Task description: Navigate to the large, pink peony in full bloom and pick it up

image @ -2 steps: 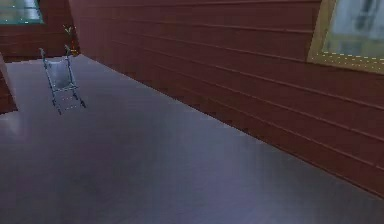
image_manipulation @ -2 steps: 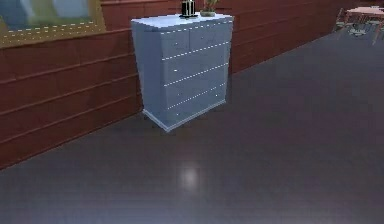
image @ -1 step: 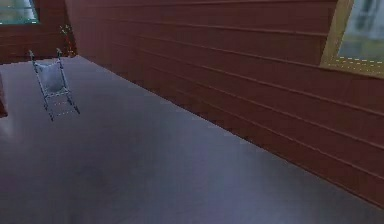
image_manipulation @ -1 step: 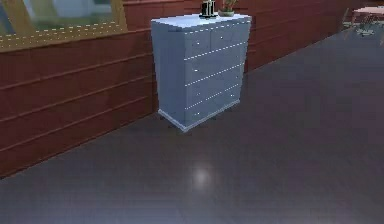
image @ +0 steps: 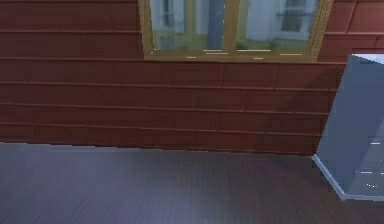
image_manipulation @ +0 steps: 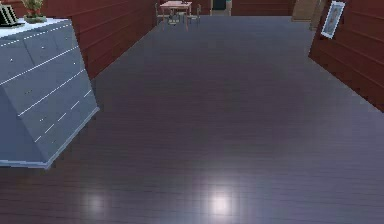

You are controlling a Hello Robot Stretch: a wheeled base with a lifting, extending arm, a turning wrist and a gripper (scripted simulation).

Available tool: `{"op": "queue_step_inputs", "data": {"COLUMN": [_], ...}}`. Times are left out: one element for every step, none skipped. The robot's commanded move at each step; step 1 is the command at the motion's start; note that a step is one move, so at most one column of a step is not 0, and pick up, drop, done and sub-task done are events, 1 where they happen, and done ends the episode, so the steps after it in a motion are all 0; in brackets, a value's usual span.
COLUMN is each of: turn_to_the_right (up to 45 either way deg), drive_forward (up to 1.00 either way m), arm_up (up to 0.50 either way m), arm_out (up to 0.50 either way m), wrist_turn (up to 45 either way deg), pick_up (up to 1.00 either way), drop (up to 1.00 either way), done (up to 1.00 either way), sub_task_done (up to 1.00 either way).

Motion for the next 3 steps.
{"op": "queue_step_inputs", "data": {"turn_to_the_right": [3.0,0.0,-45.0], "drive_forward": [0.00,0.15,0.00], "arm_up": [0.00,0.00,0.00], "arm_out": [0.00,0.00,0.00], "wrist_turn": [0.0,0.0,0.0], "pick_up": [0.00,0.00,0.00], "drop": [0.00,0.00,0.00], "done": [0.00,0.00,0.00], "sub_task_done": [0.00,0.00,0.00]}}
